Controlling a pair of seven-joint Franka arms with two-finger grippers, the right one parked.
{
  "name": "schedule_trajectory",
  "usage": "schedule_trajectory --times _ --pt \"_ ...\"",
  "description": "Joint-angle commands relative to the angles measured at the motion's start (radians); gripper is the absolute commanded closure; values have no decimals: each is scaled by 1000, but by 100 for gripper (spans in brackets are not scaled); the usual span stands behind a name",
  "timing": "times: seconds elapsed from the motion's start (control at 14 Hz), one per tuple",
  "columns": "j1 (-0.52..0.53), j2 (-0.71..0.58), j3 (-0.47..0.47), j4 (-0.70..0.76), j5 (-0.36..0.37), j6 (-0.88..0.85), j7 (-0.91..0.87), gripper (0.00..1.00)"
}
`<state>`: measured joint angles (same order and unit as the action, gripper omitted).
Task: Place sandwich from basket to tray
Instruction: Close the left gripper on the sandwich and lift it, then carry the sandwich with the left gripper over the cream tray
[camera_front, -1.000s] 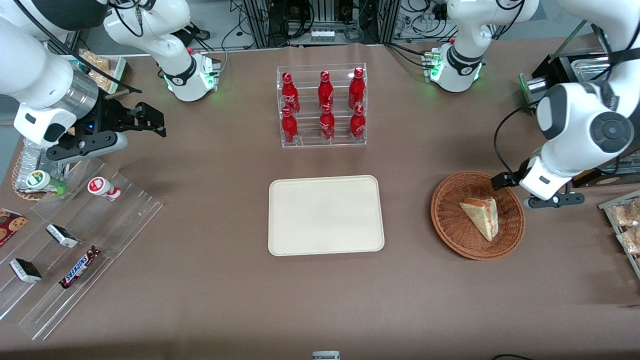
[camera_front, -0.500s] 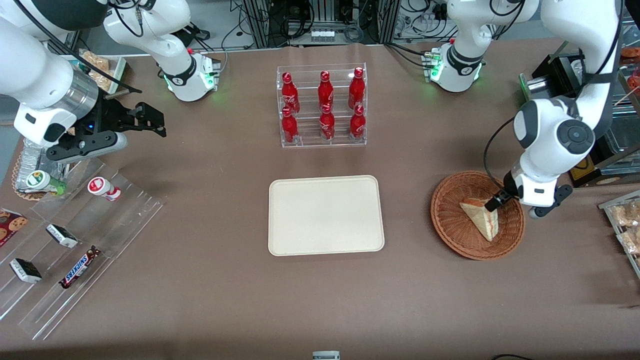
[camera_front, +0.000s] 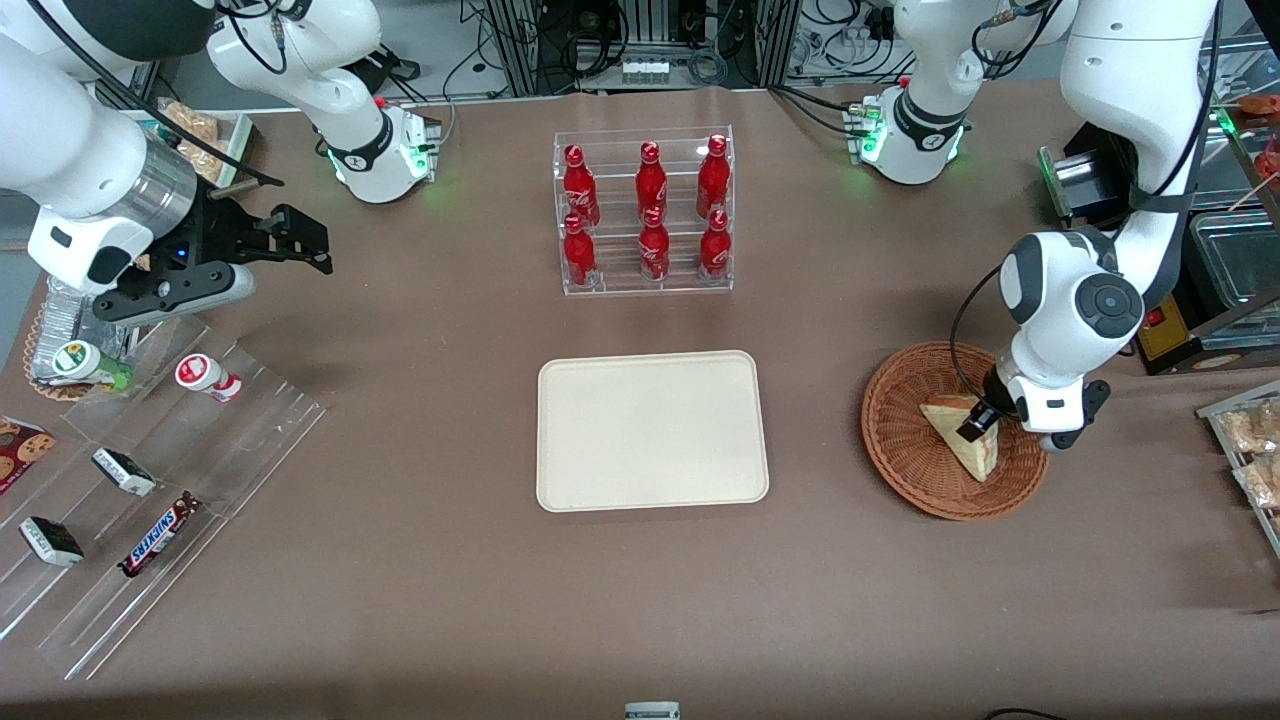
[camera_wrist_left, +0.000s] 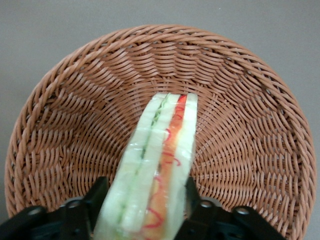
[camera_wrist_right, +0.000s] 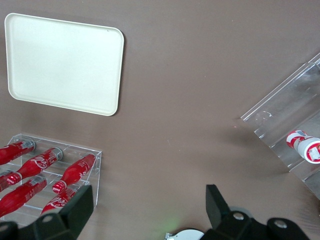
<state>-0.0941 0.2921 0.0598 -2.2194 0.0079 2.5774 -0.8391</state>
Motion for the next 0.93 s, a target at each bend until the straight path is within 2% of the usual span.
schedule_trajectory --times 0.0,0.29,0.64,0.86 --pt "-19 -11 -2 46 -9 -48 -14 99" --pt "-103 21 -3 263 -5 -325 -6 100" --pt "-323 137 -3 458 3 -365 -3 99" --pt "-477 281 0 677 7 -480 -14 97"
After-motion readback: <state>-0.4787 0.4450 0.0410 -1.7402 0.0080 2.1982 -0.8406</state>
